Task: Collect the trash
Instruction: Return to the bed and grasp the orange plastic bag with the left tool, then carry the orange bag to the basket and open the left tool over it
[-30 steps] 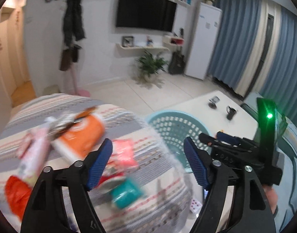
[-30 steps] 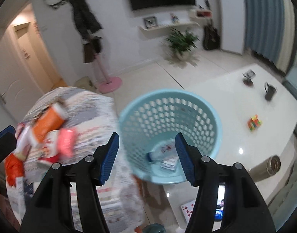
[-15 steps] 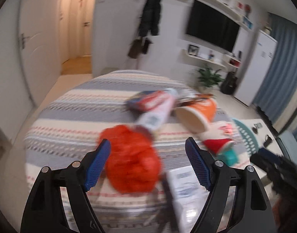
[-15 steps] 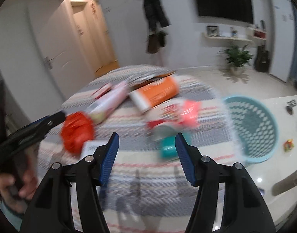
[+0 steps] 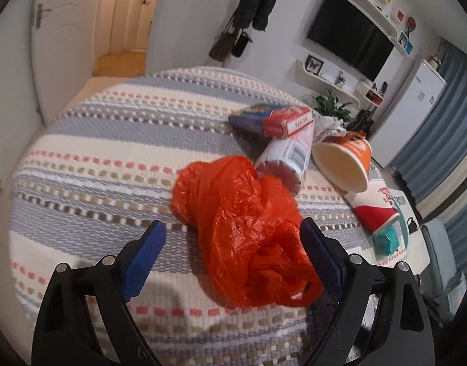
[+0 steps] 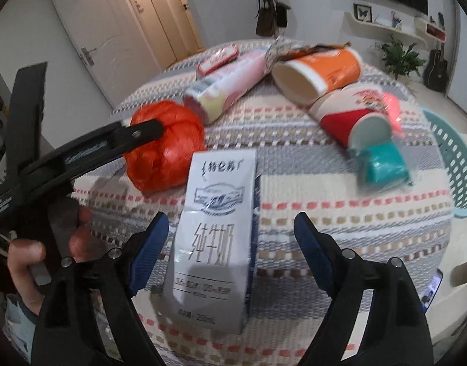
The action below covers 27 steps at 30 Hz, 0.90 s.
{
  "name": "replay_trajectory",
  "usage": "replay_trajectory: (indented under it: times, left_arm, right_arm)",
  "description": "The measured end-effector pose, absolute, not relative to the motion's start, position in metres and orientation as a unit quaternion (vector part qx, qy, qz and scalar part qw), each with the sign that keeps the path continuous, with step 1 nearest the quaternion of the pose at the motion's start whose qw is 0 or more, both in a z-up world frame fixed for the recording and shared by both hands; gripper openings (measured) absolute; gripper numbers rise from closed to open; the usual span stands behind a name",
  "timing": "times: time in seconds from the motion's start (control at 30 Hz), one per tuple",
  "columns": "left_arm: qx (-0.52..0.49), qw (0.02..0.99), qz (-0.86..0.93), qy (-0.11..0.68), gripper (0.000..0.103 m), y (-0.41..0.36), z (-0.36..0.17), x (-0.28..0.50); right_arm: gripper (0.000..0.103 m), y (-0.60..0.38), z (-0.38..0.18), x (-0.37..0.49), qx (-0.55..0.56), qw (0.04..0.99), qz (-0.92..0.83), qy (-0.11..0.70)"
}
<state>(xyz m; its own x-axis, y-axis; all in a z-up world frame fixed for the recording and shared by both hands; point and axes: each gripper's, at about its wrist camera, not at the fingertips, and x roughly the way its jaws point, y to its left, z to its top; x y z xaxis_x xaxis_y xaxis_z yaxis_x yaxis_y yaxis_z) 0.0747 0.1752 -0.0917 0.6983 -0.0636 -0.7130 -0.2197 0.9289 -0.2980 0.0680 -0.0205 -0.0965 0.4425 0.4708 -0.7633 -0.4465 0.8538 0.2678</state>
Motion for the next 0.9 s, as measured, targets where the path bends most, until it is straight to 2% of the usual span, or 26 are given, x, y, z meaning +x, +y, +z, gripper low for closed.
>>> replay_trajectory:
  times: [0.17,0.27,0.37,0.4,0.43,0.53,0.67,0.9]
  left_arm:
    - [-0.198,0.898,0.032,0.392,0.085,0.173,-0.101,0.084]
    - [-0.192,0.898,0.022,0.395,0.075,0.166,-0.102,0.087]
    - [-0.184,0.901,0.016,0.391,0.060,0.160,-0.098,0.087]
    - [-0.184,0.902,0.015,0.389,0.049,0.159,-0.096,0.086]
    - [-0.184,0.903,0.014,0.388,0.044,0.159,-0.095,0.086]
    - [-0.186,0.905,0.015,0.381,0.033,0.160,-0.090,0.083]
    - [-0.187,0.911,0.013,0.368,0.027,0.157,-0.080,0.073]
    - [-0.172,0.929,0.000,0.327,0.027,0.143,-0.044,0.063]
  right_arm:
    - [0.080,-0.008,-0.106,0.068,-0.014,0.847,0.260,0.463]
    - [0.077,-0.001,-0.108,0.067,-0.038,0.851,0.253,0.458]
    - [0.056,0.002,-0.108,0.067,-0.056,0.853,0.253,0.452]
    - [0.053,0.003,-0.108,0.067,-0.061,0.854,0.253,0.451]
    - [0.052,0.003,-0.108,0.069,-0.065,0.855,0.252,0.448]
    - [0.050,-0.001,-0.105,0.070,-0.071,0.860,0.251,0.439]
    - [0.050,-0.016,-0.098,0.074,-0.057,0.866,0.246,0.431]
    - [0.050,-0.047,-0.071,0.080,-0.027,0.887,0.231,0.399]
